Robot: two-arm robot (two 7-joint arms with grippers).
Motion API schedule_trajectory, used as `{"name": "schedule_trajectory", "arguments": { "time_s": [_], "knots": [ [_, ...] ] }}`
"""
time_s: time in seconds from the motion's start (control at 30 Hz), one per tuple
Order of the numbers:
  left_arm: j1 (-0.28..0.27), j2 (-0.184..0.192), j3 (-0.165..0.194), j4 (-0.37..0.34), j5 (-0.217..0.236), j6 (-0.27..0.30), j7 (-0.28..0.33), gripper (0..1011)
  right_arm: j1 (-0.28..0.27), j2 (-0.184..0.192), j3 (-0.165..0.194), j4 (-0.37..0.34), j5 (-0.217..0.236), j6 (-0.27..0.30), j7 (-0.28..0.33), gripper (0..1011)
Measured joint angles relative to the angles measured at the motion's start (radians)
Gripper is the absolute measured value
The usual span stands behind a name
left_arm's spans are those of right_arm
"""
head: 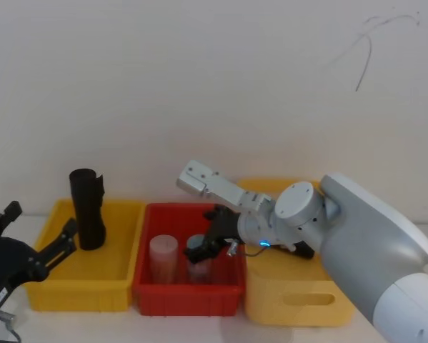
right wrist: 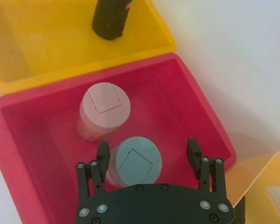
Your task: Pick up the garbage bag with the one hand and transfer it to the other hand.
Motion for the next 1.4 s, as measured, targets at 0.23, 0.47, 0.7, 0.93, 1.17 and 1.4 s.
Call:
{"name": "schedule_trajectory", "arguments": {
  "time_s": [0.23, 0.47, 0.7, 0.93, 1.17, 1.4],
  "knots": [
    [0.0, 0.0, 0.0, 0.0, 0.0, 0.0, 0.0, 1001, 0.013, -0.011, -0.001, 0.039, -0.009, -0.006, 0.009, 1000],
    [0.0, 0.0, 0.0, 0.0, 0.0, 0.0, 0.0, 1001, 0.009, -0.011, -0.005, 0.039, -0.02, 0.002, 0.024, 1000],
    [0.0, 0.0, 0.0, 0.0, 0.0, 0.0, 0.0, 1001, 0.009, -0.021, -0.006, 0.059, -0.029, 0.001, 0.028, 999],
    [0.0, 0.0, 0.0, 0.0, 0.0, 0.0, 0.0, 1001, 0.033, -0.047, 0.001, 0.124, -0.032, -0.025, 0.024, 1000],
    [0.0, 0.0, 0.0, 0.0, 0.0, 0.0, 0.0, 1001, 0.072, -0.082, 0.001, 0.223, -0.028, -0.069, 0.011, 999],
    [0.0, 0.0, 0.0, 0.0, 0.0, 0.0, 0.0, 1001, 0.093, -0.101, 0.0, 0.277, -0.022, -0.094, 0.003, 1000]
  ]
}}
